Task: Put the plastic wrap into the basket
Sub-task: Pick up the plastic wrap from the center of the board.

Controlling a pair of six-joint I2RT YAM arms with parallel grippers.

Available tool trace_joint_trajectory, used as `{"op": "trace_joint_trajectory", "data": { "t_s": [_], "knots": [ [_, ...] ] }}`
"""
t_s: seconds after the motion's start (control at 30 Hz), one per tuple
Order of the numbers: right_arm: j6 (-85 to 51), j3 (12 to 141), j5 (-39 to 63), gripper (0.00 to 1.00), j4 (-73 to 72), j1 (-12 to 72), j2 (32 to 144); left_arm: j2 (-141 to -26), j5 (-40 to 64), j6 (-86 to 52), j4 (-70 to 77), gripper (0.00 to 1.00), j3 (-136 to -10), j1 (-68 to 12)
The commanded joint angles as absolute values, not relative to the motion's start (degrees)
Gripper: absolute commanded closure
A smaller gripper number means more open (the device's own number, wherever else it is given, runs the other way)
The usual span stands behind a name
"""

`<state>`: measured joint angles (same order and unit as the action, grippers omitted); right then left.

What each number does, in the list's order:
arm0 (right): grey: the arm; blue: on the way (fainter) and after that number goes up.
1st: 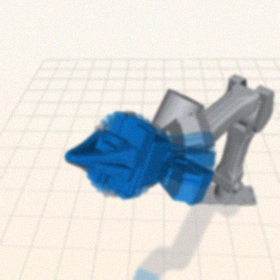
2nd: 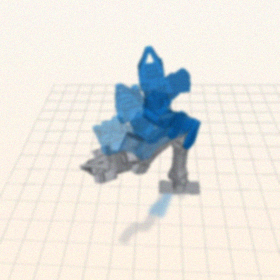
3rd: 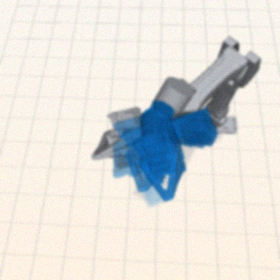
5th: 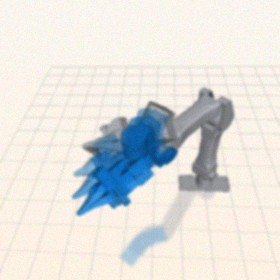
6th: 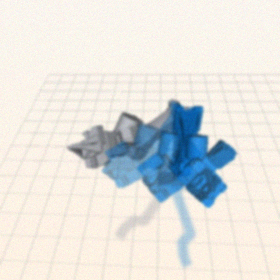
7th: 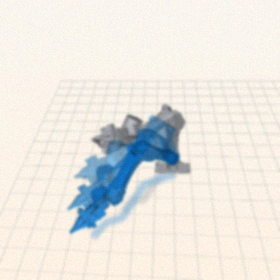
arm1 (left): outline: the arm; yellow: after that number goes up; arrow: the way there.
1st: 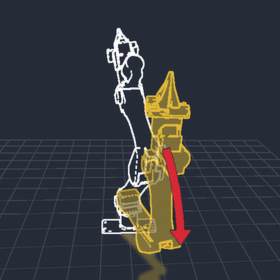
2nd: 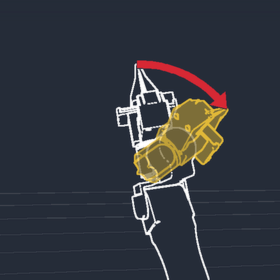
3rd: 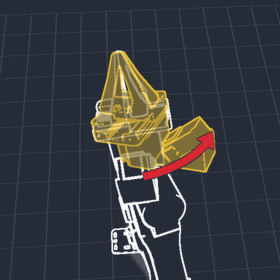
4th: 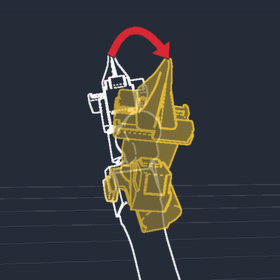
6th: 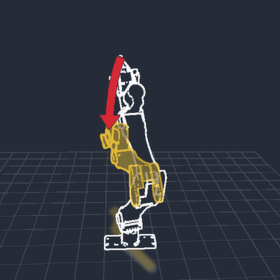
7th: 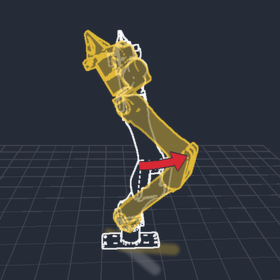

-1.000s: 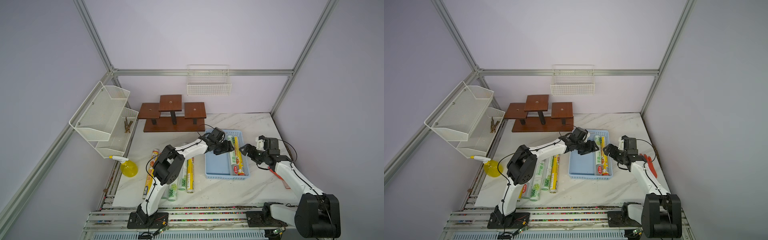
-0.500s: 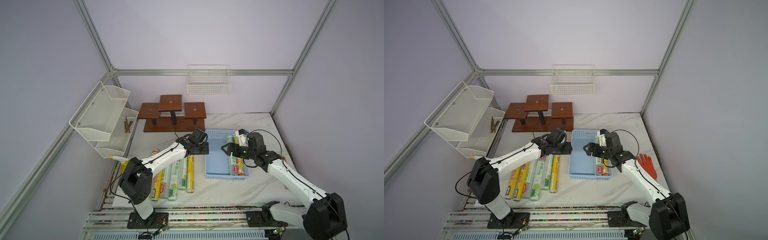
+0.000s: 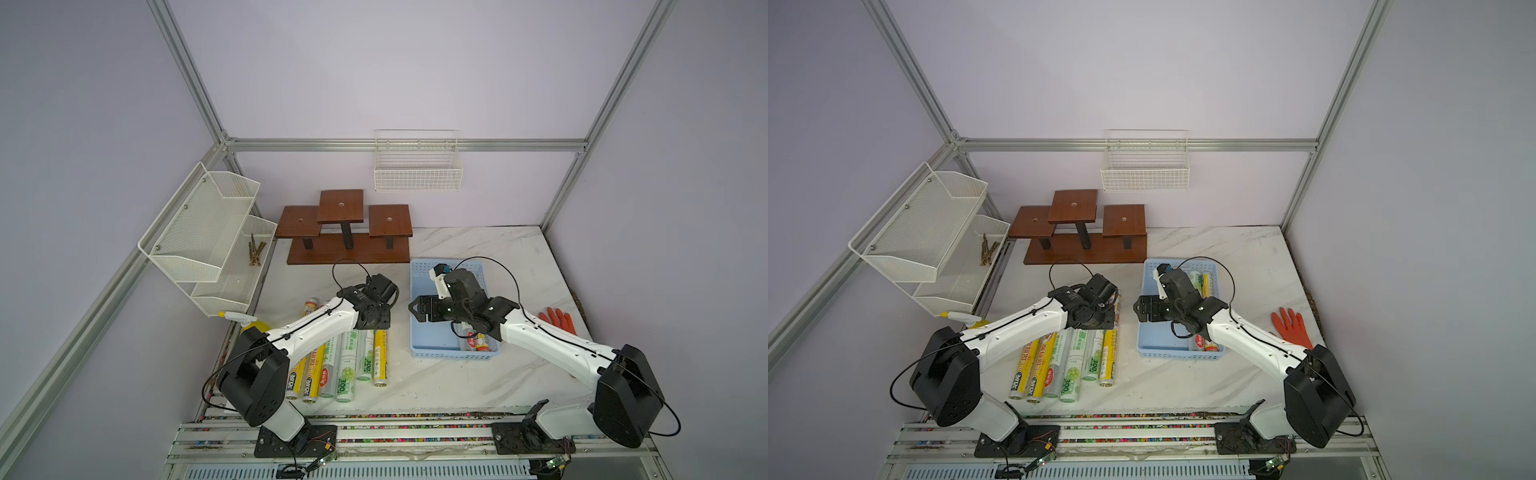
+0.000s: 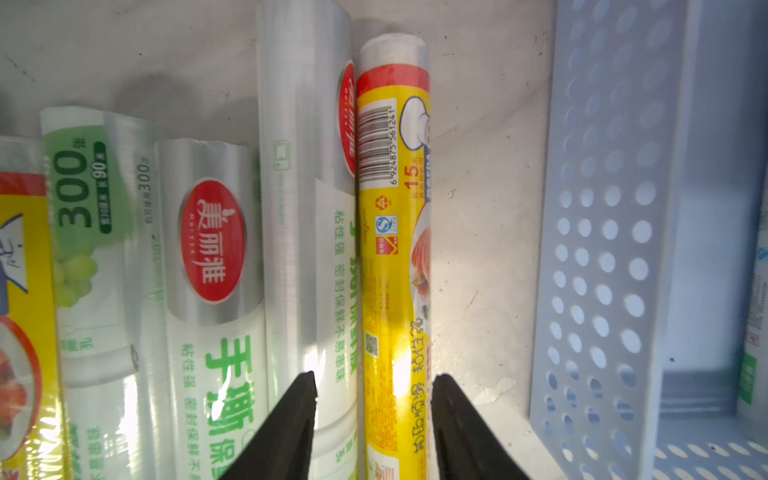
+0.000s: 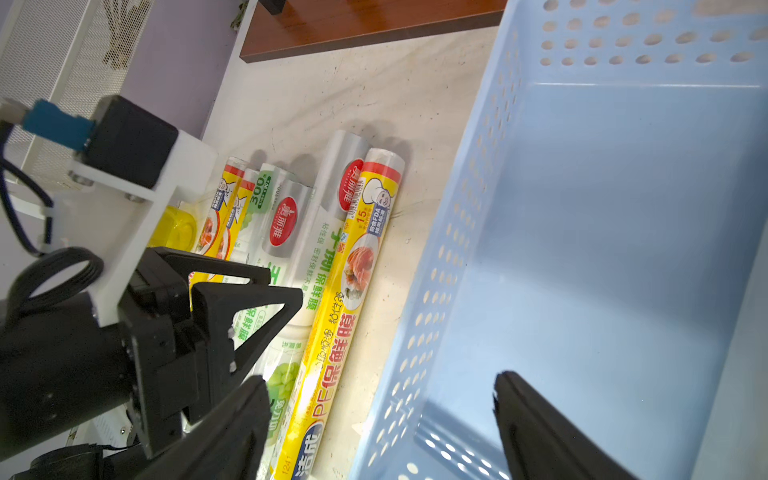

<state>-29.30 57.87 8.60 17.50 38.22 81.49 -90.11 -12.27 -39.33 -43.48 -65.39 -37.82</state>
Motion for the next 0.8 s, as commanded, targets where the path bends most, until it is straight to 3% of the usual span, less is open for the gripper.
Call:
{"op": "trace_joint_trajectory", "data": {
  "t_s": [0.0,0.53,0.77],
  "knots": [
    [-29.4,59.2,6.9,0.11,16.5,39.3,82.4,-90.7,-14.8,-39.3,-45.4,0.54,-65.5,-37.2],
    [-30.2,57.1,14.5,0.10,10.9,39.8,83.3,-100.1,-13.4,-37.9,-45.6,0.57,-68.1,-36.1],
    [-31.4,56.0,15.6,0.09,9.0,39.9,84.2,-102.1,-11.0,-37.0,-43.5,0.47,-68.0,-35.7]
  ]
}}
